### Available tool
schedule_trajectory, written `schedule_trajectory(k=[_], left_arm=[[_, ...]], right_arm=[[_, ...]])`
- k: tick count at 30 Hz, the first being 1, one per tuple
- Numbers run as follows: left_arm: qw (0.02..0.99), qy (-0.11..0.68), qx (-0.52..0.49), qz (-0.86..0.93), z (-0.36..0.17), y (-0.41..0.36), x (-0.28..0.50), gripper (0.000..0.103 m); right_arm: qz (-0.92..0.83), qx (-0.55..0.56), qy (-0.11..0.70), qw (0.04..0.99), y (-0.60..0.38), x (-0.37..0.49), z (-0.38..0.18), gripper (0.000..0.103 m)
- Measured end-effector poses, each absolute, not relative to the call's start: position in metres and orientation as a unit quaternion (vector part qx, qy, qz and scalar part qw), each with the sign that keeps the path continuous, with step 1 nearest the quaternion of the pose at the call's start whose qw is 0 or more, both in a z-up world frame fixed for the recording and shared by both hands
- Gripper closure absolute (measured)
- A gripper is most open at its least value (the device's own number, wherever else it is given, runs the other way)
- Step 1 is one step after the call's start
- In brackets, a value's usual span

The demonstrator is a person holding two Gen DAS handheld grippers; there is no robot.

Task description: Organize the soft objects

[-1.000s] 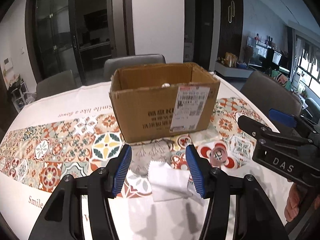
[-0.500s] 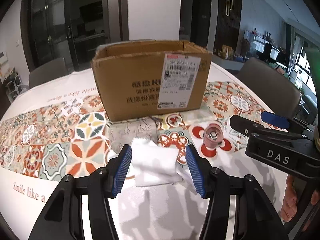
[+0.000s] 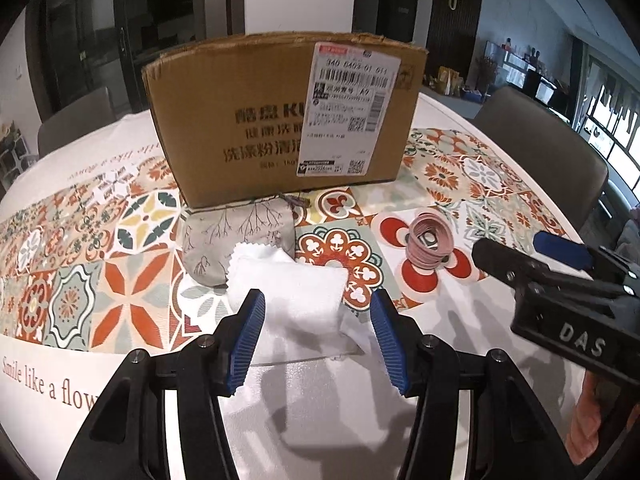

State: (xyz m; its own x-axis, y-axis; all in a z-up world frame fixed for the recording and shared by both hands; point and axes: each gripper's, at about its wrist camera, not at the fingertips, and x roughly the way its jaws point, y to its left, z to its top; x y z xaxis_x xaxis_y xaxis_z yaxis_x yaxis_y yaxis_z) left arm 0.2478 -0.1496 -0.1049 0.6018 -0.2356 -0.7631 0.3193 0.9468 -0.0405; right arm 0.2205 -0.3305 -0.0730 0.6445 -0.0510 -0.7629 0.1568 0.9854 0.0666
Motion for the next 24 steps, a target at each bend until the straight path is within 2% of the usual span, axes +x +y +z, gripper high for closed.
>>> schedule_trajectory(k=[8,22,24], left_arm=[[0.886,0.438,0.04,-0.147,-0.114,-0.143,0.259,0.063],[0.893,0.427,0.017,-0.143,-0.106,-0.115,0.251,0.065],[0.894,0.424,0.014,-0.147,-0.106,-0.111,0.25,0.071]], right_arm=[[-0.042,0.066,0.431,0.899,-0.32,0.223,-0.083,0.023],[-0.003,0.065,0.447,0.892,-0.291,0.222,-0.087,0.023],[0.004,0.063,0.448,0.892,-0.287,0.223,-0.087,0.023]])
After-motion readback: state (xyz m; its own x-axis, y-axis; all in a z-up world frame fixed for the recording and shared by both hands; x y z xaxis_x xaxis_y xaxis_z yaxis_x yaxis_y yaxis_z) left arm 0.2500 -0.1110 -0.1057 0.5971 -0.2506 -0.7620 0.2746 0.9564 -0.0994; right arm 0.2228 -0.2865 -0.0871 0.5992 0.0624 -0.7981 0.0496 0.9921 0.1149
